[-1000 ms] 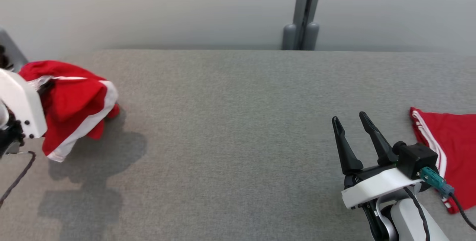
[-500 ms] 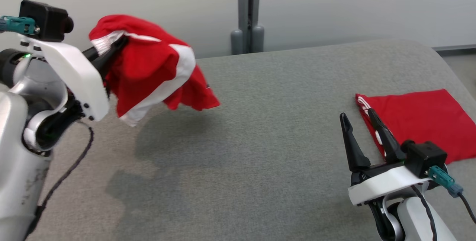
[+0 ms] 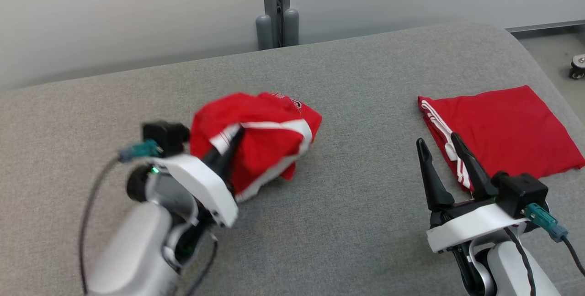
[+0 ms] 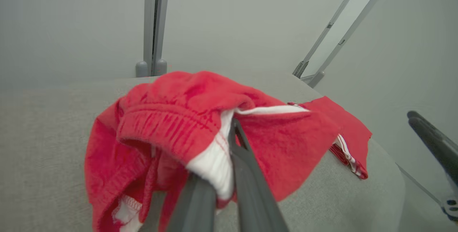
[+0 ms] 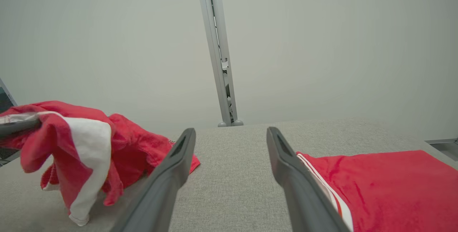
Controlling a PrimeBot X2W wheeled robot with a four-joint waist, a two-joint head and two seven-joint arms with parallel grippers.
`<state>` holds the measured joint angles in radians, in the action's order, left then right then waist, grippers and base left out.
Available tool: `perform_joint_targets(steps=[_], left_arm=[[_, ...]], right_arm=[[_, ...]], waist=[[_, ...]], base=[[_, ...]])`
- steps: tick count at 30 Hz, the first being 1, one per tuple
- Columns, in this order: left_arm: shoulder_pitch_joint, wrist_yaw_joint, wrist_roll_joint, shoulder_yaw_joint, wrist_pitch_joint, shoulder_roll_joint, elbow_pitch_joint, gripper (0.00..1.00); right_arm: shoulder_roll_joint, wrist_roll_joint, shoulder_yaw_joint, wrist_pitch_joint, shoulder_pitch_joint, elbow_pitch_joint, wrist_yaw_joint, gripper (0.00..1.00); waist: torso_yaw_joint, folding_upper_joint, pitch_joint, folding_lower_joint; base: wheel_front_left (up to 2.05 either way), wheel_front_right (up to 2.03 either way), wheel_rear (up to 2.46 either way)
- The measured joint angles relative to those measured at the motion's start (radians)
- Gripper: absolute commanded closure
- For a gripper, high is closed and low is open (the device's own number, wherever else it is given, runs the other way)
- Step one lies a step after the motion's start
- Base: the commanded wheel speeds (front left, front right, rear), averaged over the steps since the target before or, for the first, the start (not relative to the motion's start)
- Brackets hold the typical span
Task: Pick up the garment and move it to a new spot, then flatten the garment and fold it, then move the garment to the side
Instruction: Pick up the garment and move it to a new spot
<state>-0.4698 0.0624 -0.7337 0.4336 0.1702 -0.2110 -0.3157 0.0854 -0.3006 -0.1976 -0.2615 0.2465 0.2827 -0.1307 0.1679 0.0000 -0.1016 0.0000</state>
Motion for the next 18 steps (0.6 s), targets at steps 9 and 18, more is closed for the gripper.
perform_joint_targets(steps=[9, 18], left_arm=[[0.035, 0.043, 0.058, 0.133, -0.125, 0.109, -0.31, 0.04], [-0.018, 0.06, 0.065, 0.162, -0.24, 0.119, -0.399, 0.0]], right_arm=[[0.008, 0.0, -0.012, 0.0, 0.002, 0.016, 0.0, 0.0], [0.011, -0.001, -0.016, 0.0, -0.003, 0.029, 0.0, 0.0]], waist=[[-0.019, 0.0, 0.01, 0.0], [-0.053, 0.0001, 0.043, -0.0001]], base=[[0.0, 0.0, 0.0], [0.0, 0.0, 0.0]])
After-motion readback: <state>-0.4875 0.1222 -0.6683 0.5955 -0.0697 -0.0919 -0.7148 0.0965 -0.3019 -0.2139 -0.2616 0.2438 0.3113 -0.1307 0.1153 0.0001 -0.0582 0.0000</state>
